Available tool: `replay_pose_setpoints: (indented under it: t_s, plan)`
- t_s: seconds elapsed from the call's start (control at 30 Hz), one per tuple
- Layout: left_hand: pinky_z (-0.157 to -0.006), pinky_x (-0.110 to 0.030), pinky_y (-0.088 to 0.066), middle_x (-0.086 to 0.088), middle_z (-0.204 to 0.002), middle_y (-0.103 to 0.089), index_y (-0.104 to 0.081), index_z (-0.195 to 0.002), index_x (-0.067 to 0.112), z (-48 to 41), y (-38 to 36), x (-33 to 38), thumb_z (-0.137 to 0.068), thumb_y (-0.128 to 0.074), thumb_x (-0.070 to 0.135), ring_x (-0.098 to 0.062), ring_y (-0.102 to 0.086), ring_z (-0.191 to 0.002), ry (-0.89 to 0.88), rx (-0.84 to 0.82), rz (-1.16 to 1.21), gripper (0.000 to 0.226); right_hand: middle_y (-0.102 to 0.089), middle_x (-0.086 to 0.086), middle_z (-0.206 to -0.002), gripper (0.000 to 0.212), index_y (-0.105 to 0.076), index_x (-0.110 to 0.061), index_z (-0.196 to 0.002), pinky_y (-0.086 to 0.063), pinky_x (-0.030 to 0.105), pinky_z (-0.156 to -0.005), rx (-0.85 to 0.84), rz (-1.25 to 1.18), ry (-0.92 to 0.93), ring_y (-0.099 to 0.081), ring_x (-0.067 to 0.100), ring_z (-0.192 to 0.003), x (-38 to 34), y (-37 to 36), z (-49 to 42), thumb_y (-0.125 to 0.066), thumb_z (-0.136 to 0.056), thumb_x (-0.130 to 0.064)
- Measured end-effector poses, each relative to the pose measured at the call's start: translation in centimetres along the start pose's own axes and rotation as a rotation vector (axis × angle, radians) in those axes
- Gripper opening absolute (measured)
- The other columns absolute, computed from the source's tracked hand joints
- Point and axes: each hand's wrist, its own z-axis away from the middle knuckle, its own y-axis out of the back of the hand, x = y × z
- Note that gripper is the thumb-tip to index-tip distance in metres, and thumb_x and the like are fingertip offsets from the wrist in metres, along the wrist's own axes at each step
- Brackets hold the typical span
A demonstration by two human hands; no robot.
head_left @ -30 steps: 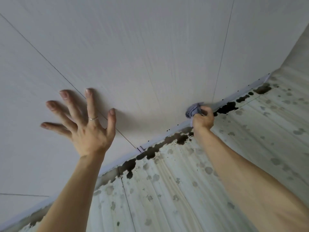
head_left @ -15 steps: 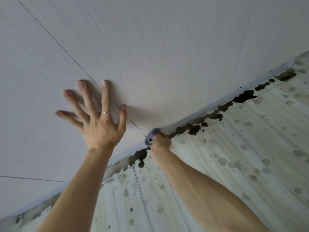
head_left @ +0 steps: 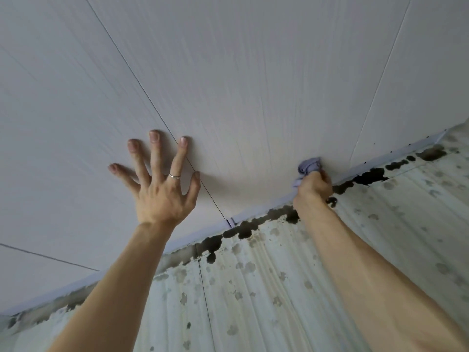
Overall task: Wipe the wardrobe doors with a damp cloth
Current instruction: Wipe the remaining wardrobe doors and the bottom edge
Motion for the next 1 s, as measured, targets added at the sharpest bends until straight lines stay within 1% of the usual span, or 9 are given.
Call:
replay_pose_setpoints:
  t_s: [0.13, 0.23, 0.37, 0.43, 0.47, 0.57, 0.67, 0.83, 1.0]
  plan:
    - [-0.109, -0.07, 0.015, 0.007, -0.162, 0.031, -0.003, -0.158, 0.04, 0.4, 0.9, 0.2, -0.093, -0.051, 0.052, -0.03, 0.031, -0.148, 0.011, -0.029, -0.015, 0.082, -0.067, -0.001, -0.081, 0.03, -0.063, -0.022, -0.077, -0.051, 0.028, -0.073, -0.145, 0.117, -0.046, -0.062, 0.02, -0.079, 3.3, -0.3, 8.1, -0.052, -0.085, 0.005]
    - [-0.113, -0.072, 0.006, 0.006, -0.165, 0.023, -0.007, -0.159, 0.039, 0.9, 1.7, -0.2, -0.095, -0.061, 0.044, -0.025, 0.022, -0.152, -0.001, -0.012, -0.031, 0.084, -0.068, -0.005, -0.082, 0.031, -0.068, -0.02, -0.08, -0.047, 0.024, -0.069, -0.294, 0.239, -0.09, -0.061, 0.01, -0.08, 5.5, 0.3, 12.2, -0.054, -0.087, 0.006]
    - [-0.111, -0.075, 0.003, 0.003, -0.166, 0.019, -0.008, -0.159, 0.035, 1.8, 2.2, -1.1, -0.089, -0.07, 0.042, -0.02, 0.011, -0.155, 0.062, 0.031, -0.053, 0.094, -0.069, 0.007, -0.091, 0.014, -0.066, -0.02, -0.08, -0.055, 0.025, -0.064, -0.291, 0.206, 0.067, -0.068, 0.024, -0.084, 3.4, -1.8, 13.4, -0.06, -0.082, -0.007]
    - [-0.11, -0.077, 0.003, 0.003, -0.167, 0.017, -0.003, -0.16, 0.033, 2.3, 2.1, -1.5, -0.087, -0.069, 0.047, -0.019, 0.01, -0.155, 0.128, 0.041, -0.061, 0.1, -0.062, 0.012, -0.116, 0.023, -0.069, -0.016, -0.095, -0.06, 0.033, -0.076, -0.345, 0.22, 0.232, -0.067, 0.025, -0.095, 1.9, -2.7, 14.1, -0.063, -0.073, -0.023]
    - [-0.109, -0.078, 0.002, 0.003, -0.167, 0.016, -0.001, -0.16, 0.032, 2.5, 1.8, -1.5, -0.086, -0.07, 0.048, -0.018, 0.01, -0.155, 0.141, 0.036, -0.066, 0.102, -0.055, 0.008, -0.123, 0.03, -0.067, -0.013, -0.103, -0.057, 0.027, -0.081, -0.389, 0.23, 0.354, -0.063, 0.019, -0.101, 1.1, -2.7, 14.6, -0.067, -0.077, -0.025]
    - [-0.109, -0.08, -0.003, 0.002, -0.168, 0.013, 0.0, -0.161, 0.029, 2.7, 1.2, -1.9, -0.084, -0.072, 0.049, -0.019, 0.008, -0.155, 0.138, 0.068, -0.09, 0.107, -0.042, -0.004, -0.126, 0.027, -0.067, -0.018, -0.113, -0.05, 0.024, -0.093, -0.529, 0.229, 0.948, -0.054, 0.022, -0.117, -0.8, -3.1, 16.7, -0.074, -0.087, -0.017]
    - [-0.109, -0.079, -0.008, 0.001, -0.168, 0.013, 0.002, -0.161, 0.028, 2.4, 0.9, -2.2, -0.083, -0.072, 0.05, -0.02, 0.009, -0.155, 0.111, 0.083, -0.112, 0.109, -0.049, 0.009, -0.125, 0.025, -0.075, -0.018, -0.11, -0.045, 0.025, -0.094, -0.57, 0.294, 1.386, -0.052, 0.03, -0.111, -1.5, -4.0, 17.0, -0.076, -0.086, -0.009]
    - [-0.112, -0.076, -0.002, 0.0, -0.168, 0.01, 0.003, -0.161, 0.027, 2.8, 0.4, -3.1, -0.084, -0.07, 0.053, -0.022, 0.005, -0.155, 0.068, 0.116, -0.139, 0.109, -0.055, 0.017, -0.116, 0.021, -0.078, -0.019, -0.106, -0.049, 0.033, -0.081, -0.669, 0.416, 1.732, -0.051, 0.036, -0.101, -0.4, -4.3, 15.4, -0.069, -0.091, -0.007]
    - [-0.112, -0.076, -0.004, -0.002, -0.169, 0.007, 0.0, -0.161, 0.026, 2.8, 0.4, -3.4, -0.085, -0.069, 0.054, -0.022, 0.001, -0.155, 0.054, 0.117, -0.153, 0.106, -0.045, 0.008, -0.126, 0.059, -0.077, -0.019, -0.108, -0.045, 0.031, -0.082, -0.903, 0.881, 1.828, -0.045, 0.035, -0.104, 2.9, -0.7, 11.4, -0.076, -0.063, 0.019]
